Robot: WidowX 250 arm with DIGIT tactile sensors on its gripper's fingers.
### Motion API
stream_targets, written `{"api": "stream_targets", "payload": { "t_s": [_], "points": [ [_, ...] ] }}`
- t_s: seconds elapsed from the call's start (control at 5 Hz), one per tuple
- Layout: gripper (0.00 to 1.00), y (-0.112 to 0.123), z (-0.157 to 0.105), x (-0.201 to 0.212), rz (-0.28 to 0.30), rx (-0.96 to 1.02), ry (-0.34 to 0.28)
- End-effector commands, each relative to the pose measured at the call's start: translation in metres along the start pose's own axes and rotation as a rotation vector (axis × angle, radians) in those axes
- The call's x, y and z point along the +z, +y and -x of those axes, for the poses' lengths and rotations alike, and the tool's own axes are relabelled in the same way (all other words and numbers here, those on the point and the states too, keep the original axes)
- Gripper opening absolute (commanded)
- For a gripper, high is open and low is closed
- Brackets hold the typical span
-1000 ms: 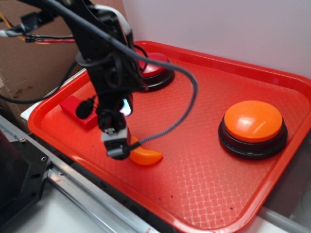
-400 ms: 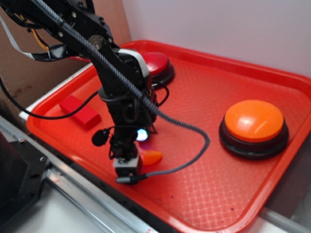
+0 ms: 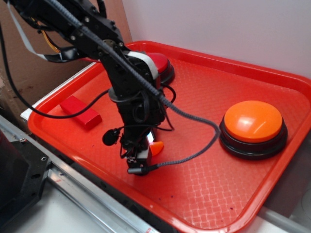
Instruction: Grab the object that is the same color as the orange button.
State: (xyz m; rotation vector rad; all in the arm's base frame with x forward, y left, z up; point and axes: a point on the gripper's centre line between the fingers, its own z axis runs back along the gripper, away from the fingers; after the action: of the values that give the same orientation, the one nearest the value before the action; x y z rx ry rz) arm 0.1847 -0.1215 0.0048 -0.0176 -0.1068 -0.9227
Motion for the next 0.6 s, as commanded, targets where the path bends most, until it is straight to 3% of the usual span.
{"api": "stream_targets", "payload": {
  "t_s": [0.0, 0.4],
  "points": [
    [0.0, -0.002, 0.0, 0.003, 0.0, 0.01, -0.011],
    [0.0, 0.003, 0.005, 0.014, 0.013, 0.123, 0.0]
  ]
}}
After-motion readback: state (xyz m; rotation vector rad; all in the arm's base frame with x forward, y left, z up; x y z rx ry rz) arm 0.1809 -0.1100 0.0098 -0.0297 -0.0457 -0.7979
